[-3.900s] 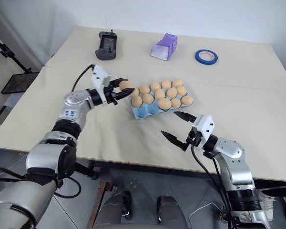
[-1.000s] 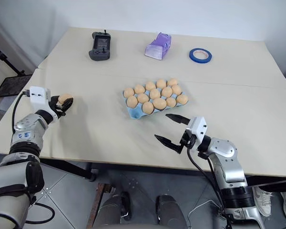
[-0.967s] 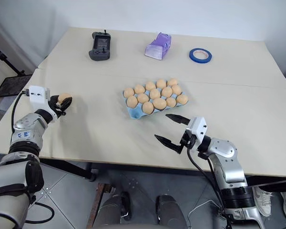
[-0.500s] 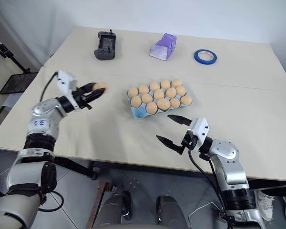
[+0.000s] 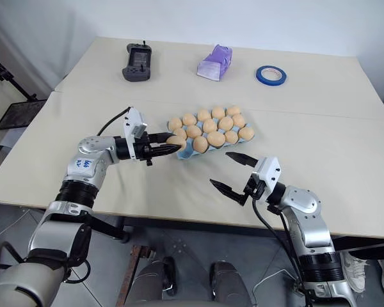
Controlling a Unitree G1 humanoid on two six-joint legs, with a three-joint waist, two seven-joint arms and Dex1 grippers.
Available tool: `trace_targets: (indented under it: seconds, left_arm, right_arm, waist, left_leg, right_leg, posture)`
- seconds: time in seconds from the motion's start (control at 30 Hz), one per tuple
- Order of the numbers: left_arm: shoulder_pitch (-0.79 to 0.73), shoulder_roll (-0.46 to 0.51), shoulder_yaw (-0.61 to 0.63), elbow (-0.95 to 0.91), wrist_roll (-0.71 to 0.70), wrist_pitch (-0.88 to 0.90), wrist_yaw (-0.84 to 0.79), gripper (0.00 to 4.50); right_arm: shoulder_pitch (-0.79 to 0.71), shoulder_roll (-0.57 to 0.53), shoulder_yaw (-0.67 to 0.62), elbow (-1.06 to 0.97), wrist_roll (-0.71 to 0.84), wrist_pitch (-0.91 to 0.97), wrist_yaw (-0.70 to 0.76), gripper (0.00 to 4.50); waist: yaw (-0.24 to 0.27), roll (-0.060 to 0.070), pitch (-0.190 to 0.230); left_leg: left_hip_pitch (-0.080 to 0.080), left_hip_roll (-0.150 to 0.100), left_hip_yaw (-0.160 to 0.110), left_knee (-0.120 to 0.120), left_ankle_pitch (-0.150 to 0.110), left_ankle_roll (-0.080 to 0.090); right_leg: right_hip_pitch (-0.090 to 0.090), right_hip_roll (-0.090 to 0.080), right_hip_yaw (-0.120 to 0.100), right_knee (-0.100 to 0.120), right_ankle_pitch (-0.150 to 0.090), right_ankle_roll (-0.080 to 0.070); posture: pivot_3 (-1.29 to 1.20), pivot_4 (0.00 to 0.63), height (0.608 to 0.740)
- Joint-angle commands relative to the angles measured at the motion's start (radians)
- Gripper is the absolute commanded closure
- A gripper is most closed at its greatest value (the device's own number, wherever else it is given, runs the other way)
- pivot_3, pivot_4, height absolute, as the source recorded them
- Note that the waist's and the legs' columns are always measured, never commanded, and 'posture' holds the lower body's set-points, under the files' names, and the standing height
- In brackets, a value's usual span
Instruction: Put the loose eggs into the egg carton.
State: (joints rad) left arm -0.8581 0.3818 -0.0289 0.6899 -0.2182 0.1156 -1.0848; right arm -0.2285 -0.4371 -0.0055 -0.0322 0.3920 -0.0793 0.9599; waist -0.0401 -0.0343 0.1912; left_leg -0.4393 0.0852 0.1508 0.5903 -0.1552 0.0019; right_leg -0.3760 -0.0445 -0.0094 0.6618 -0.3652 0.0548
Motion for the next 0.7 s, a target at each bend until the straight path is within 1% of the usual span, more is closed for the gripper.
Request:
trace_targets:
  seconds: [0.03, 0.1, 0.2, 0.33, 0.5, 0.6, 0.7]
  left_arm:
    - [-0.047, -0.022, -0.008, 0.053, 0.022, -0.036, 0.006, 2.72]
    - [-0.059, -0.032, -0.006, 0.08, 0.025, -0.049, 0.007, 2.72]
    - [-0.083, -0.056, -0.002, 0.132, 0.039, -0.084, 0.037, 1.96]
    - [-0.08, -0.055, 0.016, 0.136, 0.042, -0.13, 0.072, 0.7]
    - [0.0, 0.022, 0.056, 0.01, 0.003, -0.12, 0.034, 0.7]
    - [0.088, 0.107, 0.107, -0.098, -0.04, -0.096, 0.0, 0.7]
    - [0.156, 0.169, 0.139, -0.162, -0.063, -0.074, -0.012, 0.7]
  right_arm:
    - [0.001, -0.007, -0.015, -0.036, 0.005, -0.003, -0.013, 0.0]
    - [0.001, -0.006, -0.015, -0.036, 0.004, -0.003, -0.015, 0.0]
    - [0.002, -0.004, -0.013, -0.041, 0.003, -0.003, -0.021, 0.0]
    - [0.007, -0.003, -0.009, -0.061, 0.004, 0.006, -0.031, 0.0]
    - [0.019, -0.008, -0.01, -0.082, 0.004, 0.019, -0.039, 0.0]
    - [0.028, -0.016, -0.014, -0.092, 0.003, 0.027, -0.041, 0.0]
    - [0.036, -0.027, -0.021, -0.096, 0.004, 0.031, -0.039, 0.0]
  waist:
    - [0.002, 0.0, 0.0]
    - [0.003, 0.0, 0.0]
    - [0.004, 0.0, 0.0]
    - [0.005, 0.0, 0.0]
    - [-0.005, 0.0, 0.0]
    - [-0.015, 0.0, 0.0]
    - [-0.015, 0.0, 0.0]
  left_leg:
    - [0.0, 0.0, 0.0, 0.0, 0.0, 0.0]
    - [0.0, 0.0, 0.0, 0.0, 0.0, 0.0]
    - [0.0, 0.0, 0.0, 0.0, 0.0, 0.0]
    - [0.0, 0.0, 0.0, 0.0, 0.0, 0.0]
    - [0.0, 0.0, 0.0, -0.001, 0.0, 0.0]
    - [0.0, 0.001, 0.0, -0.002, 0.001, 0.001]
    - [0.0, 0.001, 0.0, -0.003, 0.001, 0.001]
  right_leg:
    - [0.0, 0.0, 0.0, 0.0, 0.0, 0.0]
    - [0.0, 0.0, 0.0, 0.0, 0.0, 0.0]
    - [0.0, 0.0, 0.0, 0.0, 0.0, 0.0]
    - [0.0, 0.0, 0.0, 0.0, 0.0, 0.0]
    - [0.0, 0.0, 0.0, 0.0, 0.0, 0.0]
    - [0.0, 0.0, -0.001, 0.0, 0.0, 0.0]
    - [0.0, 0.0, -0.001, 0.0, 0.0, 0.0]
  posture:
    - [0.0, 0.15, 0.74]
    - [0.0, 0.15, 0.74]
    - [0.0, 0.15, 0.74]
    - [0.0, 0.15, 0.74]
    - [0.0, 0.15, 0.74]
    - [0.0, 0.15, 0.74]
    - [0.0, 0.15, 0.74]
